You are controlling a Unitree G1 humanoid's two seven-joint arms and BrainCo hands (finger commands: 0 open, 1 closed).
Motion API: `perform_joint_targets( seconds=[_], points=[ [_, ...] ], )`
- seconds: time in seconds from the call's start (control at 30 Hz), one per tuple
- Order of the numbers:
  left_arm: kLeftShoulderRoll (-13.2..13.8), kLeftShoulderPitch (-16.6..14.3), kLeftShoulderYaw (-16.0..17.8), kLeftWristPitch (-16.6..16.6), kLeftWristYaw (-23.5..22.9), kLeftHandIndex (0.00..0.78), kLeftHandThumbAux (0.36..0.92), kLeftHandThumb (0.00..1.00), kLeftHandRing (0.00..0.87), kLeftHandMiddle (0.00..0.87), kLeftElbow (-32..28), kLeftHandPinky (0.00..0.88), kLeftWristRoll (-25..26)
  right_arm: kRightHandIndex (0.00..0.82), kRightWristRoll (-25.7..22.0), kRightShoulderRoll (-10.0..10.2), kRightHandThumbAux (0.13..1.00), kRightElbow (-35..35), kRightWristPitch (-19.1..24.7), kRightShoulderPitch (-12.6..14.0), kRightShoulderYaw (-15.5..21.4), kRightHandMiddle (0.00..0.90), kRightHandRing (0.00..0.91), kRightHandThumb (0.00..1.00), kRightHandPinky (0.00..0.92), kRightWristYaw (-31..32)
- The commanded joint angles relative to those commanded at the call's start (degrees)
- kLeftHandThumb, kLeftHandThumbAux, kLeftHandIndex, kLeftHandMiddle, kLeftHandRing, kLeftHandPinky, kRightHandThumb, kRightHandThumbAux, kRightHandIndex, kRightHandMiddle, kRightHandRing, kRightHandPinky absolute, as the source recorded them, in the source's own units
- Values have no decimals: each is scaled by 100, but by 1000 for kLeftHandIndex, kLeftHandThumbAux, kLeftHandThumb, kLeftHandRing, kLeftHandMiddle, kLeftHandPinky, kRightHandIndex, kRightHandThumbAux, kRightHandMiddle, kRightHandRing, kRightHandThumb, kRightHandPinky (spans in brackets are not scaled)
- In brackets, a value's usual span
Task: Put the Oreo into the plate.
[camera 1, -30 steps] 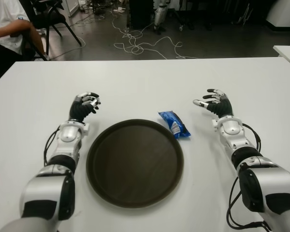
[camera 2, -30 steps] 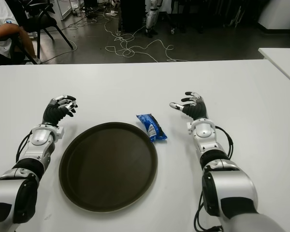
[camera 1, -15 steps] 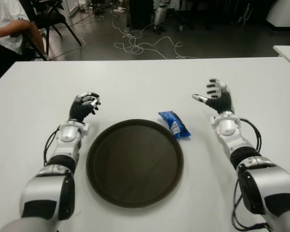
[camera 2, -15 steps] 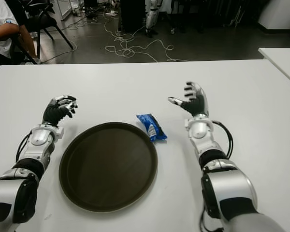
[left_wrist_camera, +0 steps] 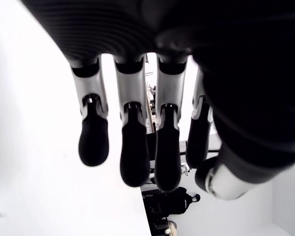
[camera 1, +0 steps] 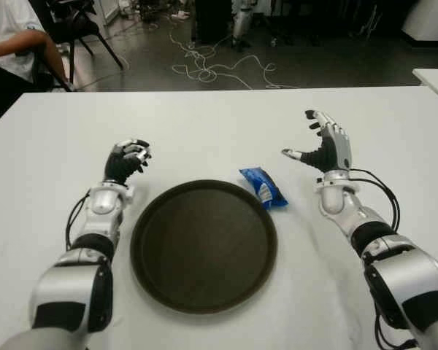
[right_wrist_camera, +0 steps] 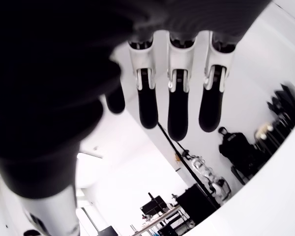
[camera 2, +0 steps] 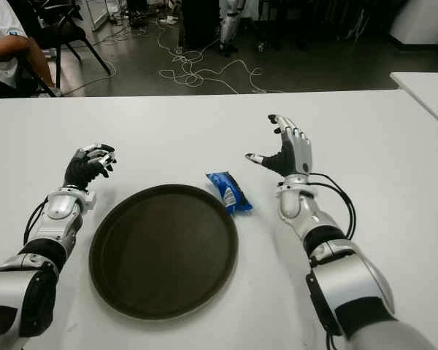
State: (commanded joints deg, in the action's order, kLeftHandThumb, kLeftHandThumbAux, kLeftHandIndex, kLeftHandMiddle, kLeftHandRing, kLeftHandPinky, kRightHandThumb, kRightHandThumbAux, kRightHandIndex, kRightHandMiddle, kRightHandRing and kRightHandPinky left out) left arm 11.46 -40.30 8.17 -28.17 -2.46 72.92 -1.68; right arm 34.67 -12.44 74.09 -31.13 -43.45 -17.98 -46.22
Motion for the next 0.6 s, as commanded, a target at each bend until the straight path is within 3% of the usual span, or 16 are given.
perform_joint_targets(
  seconds=[0.23, 0.6],
  points=[
    [18, 5, 13, -7, -22, 427, 715, 694, 605, 581, 4, 633, 12, 169, 343, -37, 869, -45, 245, -31, -366, 218, 253, 0, 293, -222],
    [44, 20, -26, -44, 8, 427, 714, 694, 595, 570, -12, 621, -34, 147, 628, -49, 835, -148, 766, -74, -743, 186, 208, 0, 230, -375]
  ],
)
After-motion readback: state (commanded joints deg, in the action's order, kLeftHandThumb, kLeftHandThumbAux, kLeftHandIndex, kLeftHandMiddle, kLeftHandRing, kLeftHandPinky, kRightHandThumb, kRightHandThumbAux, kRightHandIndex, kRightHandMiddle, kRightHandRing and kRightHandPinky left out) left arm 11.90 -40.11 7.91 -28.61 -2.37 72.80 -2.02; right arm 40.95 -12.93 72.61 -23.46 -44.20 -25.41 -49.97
